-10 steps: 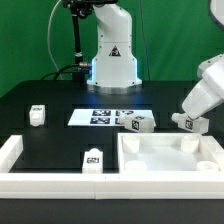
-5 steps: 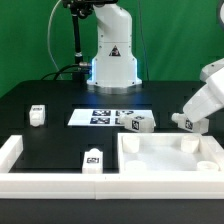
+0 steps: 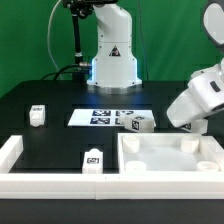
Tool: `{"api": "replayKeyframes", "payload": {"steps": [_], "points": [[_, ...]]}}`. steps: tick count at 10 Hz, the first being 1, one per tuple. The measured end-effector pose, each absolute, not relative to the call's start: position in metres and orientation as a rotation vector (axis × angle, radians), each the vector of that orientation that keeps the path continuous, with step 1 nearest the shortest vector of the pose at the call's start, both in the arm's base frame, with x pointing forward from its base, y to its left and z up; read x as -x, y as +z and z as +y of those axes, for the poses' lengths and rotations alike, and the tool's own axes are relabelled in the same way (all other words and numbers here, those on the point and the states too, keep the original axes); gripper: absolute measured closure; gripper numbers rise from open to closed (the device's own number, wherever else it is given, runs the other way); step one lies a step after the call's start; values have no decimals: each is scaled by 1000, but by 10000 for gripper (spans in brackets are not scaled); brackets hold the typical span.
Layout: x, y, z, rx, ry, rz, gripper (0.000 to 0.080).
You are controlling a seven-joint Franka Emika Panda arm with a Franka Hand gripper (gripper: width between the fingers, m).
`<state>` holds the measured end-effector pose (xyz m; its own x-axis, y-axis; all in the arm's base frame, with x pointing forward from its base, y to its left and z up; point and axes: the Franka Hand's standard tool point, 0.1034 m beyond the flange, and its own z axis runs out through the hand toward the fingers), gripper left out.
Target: Assemble one leg
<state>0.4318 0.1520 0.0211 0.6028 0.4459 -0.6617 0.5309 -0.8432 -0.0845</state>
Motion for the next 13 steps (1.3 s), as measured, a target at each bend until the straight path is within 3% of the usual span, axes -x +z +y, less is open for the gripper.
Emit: {"api": "replayKeyframes", "payload": {"steps": [13], "points": [[-428, 15, 163, -2613, -1281, 600, 151]]}}
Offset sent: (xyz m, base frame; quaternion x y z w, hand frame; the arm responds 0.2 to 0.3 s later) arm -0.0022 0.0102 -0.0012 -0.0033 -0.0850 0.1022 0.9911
